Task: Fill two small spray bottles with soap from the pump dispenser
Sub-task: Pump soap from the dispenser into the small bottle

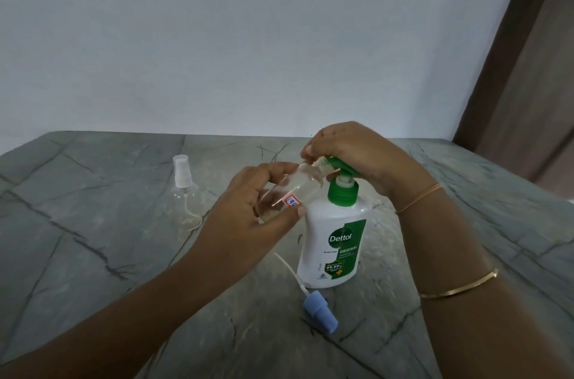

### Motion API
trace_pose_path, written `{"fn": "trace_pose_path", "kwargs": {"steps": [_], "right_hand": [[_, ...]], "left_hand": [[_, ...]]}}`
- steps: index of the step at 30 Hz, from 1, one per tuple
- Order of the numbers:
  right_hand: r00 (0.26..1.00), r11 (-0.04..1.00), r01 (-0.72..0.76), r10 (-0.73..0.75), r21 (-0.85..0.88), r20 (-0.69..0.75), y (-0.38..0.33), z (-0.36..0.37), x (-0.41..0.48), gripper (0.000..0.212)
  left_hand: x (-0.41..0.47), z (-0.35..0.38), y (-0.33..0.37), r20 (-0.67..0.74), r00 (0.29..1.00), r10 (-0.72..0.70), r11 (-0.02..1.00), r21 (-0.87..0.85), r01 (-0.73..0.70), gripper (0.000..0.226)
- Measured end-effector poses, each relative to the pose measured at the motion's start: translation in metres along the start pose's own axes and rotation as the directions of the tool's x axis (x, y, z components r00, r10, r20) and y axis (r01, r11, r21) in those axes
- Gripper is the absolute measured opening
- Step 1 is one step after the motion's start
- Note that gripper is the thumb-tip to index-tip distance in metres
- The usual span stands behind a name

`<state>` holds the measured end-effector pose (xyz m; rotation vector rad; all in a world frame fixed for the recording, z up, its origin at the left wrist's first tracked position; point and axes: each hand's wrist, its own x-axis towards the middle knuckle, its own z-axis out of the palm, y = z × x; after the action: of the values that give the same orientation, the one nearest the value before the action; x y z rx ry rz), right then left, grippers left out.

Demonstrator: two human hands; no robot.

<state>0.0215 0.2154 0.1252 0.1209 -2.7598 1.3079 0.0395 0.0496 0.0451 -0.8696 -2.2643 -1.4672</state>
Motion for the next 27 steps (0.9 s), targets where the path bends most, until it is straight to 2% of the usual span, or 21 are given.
{"fn": "trace_pose_path", "kwargs": {"steps": [3, 5, 8, 10, 12, 17, 21, 24, 27], "right_hand": [[0.992, 0.998, 0.017, -0.01, 0.056, -0.122, -0.001, -0.001, -0.001, 0.024], [0.988, 0.992, 0.012, 0.007, 0.127, -0.152, -0.003, -0.001, -0.002, 0.025], [0.978, 0.963, -0.044, 0.096, 0.266, -0.184, -0.009, 0.0, -0.003, 0.036], [0.972, 0.954, -0.073, 0.133, 0.289, -0.194, -0.012, 0.0, -0.004, 0.042], [0.974, 0.964, -0.104, 0.149, 0.246, -0.171, -0.013, 0.001, -0.005, 0.042], [0.977, 0.979, -0.188, 0.195, 0.079, -0.089, -0.014, 0.0, -0.009, 0.027], [0.978, 0.975, -0.211, 0.21, -0.074, -0.016, -0.014, 0.004, -0.008, 0.03], [0.975, 0.973, -0.22, 0.221, -0.07, 0.012, -0.014, 0.006, -0.009, 0.03], [0.988, 0.988, -0.149, 0.147, -0.042, -0.041, -0.014, 0.006, -0.006, 0.026]], "left_hand": [[0.0, -0.001, 0.003, -0.031, 1.0, 0.008, 1.0, 0.008, -0.008, 0.037], [-0.001, -0.002, 0.005, -0.048, 0.999, 0.007, 1.0, 0.005, -0.007, 0.039], [0.0, -0.005, 0.007, -0.061, 0.998, 0.004, 1.0, 0.025, -0.002, 0.04], [0.002, -0.006, 0.007, -0.063, 0.998, 0.001, 0.999, 0.047, 0.002, 0.04], [0.002, -0.006, 0.007, -0.056, 0.998, 0.0, 0.998, 0.055, 0.003, 0.041], [0.001, -0.006, 0.008, -0.033, 0.999, 0.0, 1.0, 0.018, 0.001, 0.044], [0.003, -0.008, 0.003, -0.033, 0.999, -0.018, 0.999, 0.05, 0.02, 0.045], [0.003, -0.008, 0.0, -0.022, 0.999, -0.038, 0.998, 0.044, 0.039, 0.046], [0.004, -0.006, -0.002, -0.019, 0.998, -0.055, 0.998, -0.026, 0.055, 0.045]]}}
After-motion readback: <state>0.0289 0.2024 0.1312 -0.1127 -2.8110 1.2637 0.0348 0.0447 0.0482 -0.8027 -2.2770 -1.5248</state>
